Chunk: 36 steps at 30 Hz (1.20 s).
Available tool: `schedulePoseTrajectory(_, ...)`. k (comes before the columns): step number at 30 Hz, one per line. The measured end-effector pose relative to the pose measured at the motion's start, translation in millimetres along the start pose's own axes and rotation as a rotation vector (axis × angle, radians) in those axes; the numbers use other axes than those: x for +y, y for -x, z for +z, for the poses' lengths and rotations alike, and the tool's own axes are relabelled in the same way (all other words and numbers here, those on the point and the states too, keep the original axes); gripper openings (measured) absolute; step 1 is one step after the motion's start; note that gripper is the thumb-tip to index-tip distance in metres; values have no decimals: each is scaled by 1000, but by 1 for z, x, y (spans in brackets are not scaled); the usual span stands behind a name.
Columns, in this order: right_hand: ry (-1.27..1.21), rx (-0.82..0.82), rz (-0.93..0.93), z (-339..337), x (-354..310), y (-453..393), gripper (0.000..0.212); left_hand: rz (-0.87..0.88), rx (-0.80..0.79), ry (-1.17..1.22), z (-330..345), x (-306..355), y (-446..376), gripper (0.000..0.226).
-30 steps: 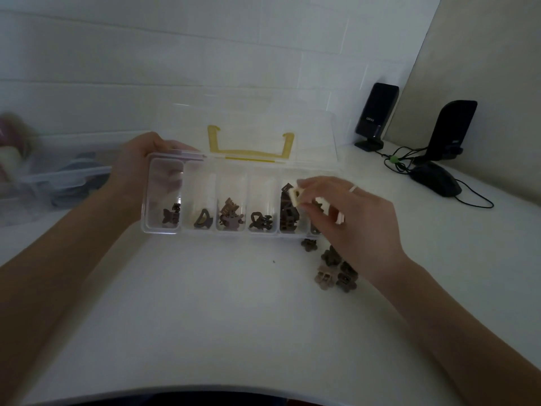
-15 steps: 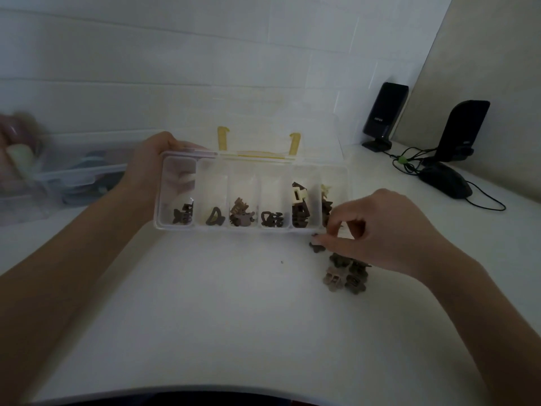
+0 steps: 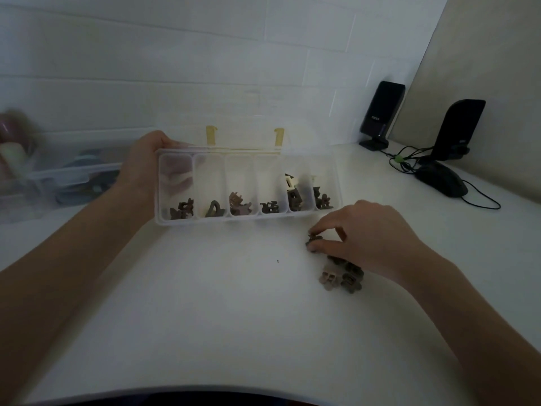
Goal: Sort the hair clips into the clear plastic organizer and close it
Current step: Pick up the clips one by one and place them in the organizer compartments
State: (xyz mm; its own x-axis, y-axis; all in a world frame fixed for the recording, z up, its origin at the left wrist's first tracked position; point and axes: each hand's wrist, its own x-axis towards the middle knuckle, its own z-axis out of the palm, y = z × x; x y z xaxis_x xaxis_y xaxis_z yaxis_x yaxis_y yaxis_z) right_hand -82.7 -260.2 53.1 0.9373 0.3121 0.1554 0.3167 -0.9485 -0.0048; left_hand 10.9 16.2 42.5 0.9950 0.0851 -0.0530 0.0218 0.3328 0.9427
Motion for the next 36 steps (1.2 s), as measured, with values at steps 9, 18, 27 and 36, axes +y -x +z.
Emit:
schedulePoseTrajectory(9, -566, 428, -243, 8, -4, 1, 23, 10, -40, -30, 4, 3, 5, 25)
schedulePoseTrajectory(18, -483, 575, -167, 15, -9, 0, 23, 67, -151, -25, 24, -4, 19, 24)
schedulePoseTrajectory(27, -439, 679, -242, 18, -10, -2, 9, 77, -167, -19, 32, -7, 25, 28)
schedulePoseTrajectory(36, -417, 740, -288, 20, -12, -1, 9, 93, -186, -19, 39, -13, 30, 28)
